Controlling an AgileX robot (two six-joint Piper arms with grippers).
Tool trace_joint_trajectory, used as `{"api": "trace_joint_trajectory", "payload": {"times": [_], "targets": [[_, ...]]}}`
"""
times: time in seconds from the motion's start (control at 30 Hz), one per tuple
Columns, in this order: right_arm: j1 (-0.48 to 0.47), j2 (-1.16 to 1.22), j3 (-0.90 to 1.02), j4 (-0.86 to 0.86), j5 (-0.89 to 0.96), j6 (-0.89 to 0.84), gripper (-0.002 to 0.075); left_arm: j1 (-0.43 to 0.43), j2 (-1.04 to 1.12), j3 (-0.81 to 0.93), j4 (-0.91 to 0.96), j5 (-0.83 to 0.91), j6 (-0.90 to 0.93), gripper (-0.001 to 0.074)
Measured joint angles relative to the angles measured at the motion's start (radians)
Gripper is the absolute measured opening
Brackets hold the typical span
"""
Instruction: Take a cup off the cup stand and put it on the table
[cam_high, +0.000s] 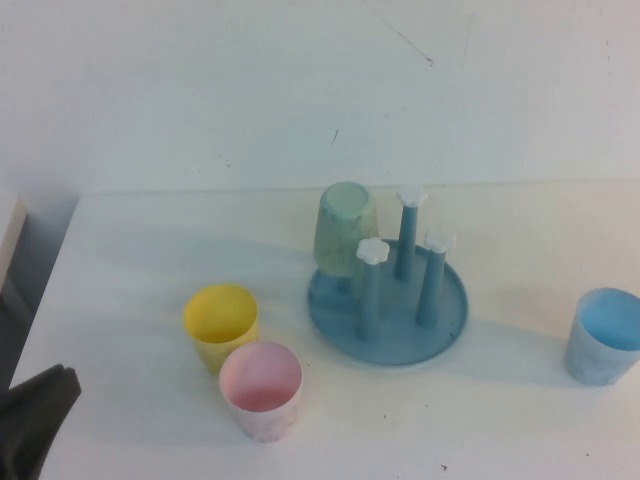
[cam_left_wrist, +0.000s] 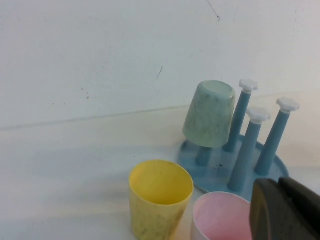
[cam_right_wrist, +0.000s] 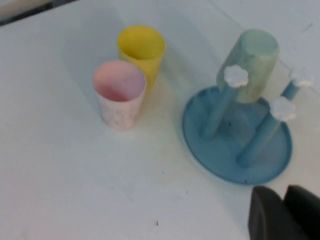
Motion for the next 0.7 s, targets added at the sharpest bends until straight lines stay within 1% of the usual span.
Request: {"api": "trace_joint_trajectory", "payload": {"times": [0.07, 0.13, 0.3, 0.37, 0.43, 0.5, 0.7], "targets": [[0.0, -0.054, 0.068, 0.092, -0.054, -0.084, 0.0035, 0.0, -0.051, 0.041, -0.002, -0.012, 0.0, -0.0001], [0.0, -0.101, 0.128, 0.218, -0.112, -0.19, 0.0014, 0.0, -0.088, 0.072, -0.004, -0.012, 0.0, -0.0001], [0.0, -0.19, 0.281, 0.591, -0.243, -0.539, 0.0001, 0.0, -0.111, 0.135, -0.004, 0.029, 0.0, -0.0001], [0.0, -0.194, 0.332, 0.715, -0.279, -0.625, 0.0, 0.0, -0.111, 0.151, -0.005, 0.054, 0.0, -0.0001], [0.0, -0.196, 0.365, 0.819, -0.306, -0.669, -0.0001, 0.0, -0.111, 0.156, -0.014, 0.088, 0.0, -0.0001], [0.0, -0.196, 0.386, 0.867, -0.325, -0.694, -0.0001, 0.0, -0.111, 0.158, -0.019, 0.131, 0.0, -0.0001], [0.0, -0.196, 0.392, 0.898, -0.338, -0.722, -0.0001, 0.0, -0.113, 0.158, -0.021, 0.279, 0.0, -0.0001]]}}
